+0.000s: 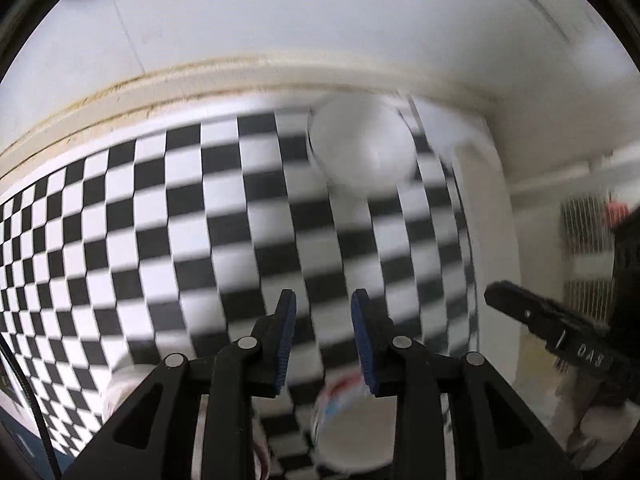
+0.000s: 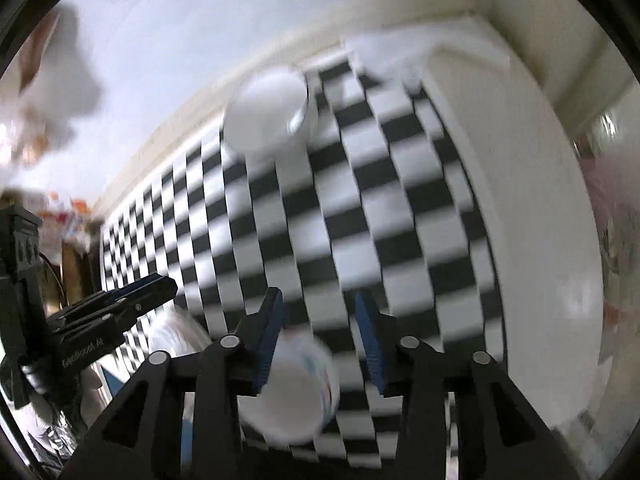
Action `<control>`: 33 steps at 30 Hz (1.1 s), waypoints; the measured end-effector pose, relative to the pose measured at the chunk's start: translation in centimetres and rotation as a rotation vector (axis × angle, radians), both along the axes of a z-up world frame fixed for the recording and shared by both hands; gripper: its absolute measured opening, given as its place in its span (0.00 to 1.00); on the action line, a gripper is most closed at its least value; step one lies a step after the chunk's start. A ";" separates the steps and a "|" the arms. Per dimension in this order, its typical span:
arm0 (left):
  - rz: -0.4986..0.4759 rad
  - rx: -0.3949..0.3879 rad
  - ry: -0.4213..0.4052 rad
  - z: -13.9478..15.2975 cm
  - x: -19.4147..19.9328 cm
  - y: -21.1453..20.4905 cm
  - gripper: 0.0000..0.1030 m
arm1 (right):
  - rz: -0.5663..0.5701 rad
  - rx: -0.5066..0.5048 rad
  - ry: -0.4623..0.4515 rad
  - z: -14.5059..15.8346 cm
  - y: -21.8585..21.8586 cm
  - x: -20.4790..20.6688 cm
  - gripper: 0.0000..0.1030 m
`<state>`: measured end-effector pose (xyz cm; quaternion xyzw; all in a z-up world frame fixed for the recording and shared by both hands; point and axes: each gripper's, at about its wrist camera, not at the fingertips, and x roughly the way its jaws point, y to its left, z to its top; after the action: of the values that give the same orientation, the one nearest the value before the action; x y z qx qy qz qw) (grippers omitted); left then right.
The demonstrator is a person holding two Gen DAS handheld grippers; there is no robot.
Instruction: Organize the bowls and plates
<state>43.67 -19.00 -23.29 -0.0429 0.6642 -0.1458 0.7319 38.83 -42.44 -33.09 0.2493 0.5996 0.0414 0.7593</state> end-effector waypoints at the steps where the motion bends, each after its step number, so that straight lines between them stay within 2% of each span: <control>1: 0.015 -0.010 0.017 -0.6 1.7 -0.2 0.26 | -0.005 0.005 -0.006 0.0 -0.3 1.3 0.41; 6: 0.051 -0.025 0.090 -4.1 7.8 -1.4 0.26 | -0.016 0.068 0.018 -2.1 -1.3 9.4 0.41; 9: 0.069 -0.057 0.157 -6.6 9.9 -2.2 0.26 | -0.011 0.079 0.056 -4.2 -1.1 13.1 0.41; 14: 0.059 -0.047 0.177 -9.3 11.4 -3.1 0.24 | -0.009 0.093 0.132 -8.2 -0.3 16.7 0.40; 15: 0.055 -0.043 0.170 -9.4 11.4 -3.3 0.24 | -0.008 0.095 0.138 -8.7 -0.2 17.0 0.36; 16: 0.050 -0.036 0.163 -9.5 11.5 -3.4 0.24 | -0.007 0.092 0.147 -9.2 -0.1 17.2 0.22; 17: 0.046 -0.032 0.156 -9.5 11.5 -3.5 0.24 | -0.005 0.086 0.153 -9.6 0.1 17.4 0.14; 26: 0.020 0.002 0.096 -7.5 10.1 -3.8 0.24 | 0.043 0.013 0.117 -8.8 1.8 16.5 0.13; 33: -0.001 -0.007 0.017 -3.1 7.0 -3.1 0.24 | 0.057 0.002 0.043 -4.9 2.8 13.5 0.13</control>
<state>50.64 -22.07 -26.43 -0.0463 0.6699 -0.1478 0.7261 52.36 -39.59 -37.97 0.2337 0.6225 0.0585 0.7446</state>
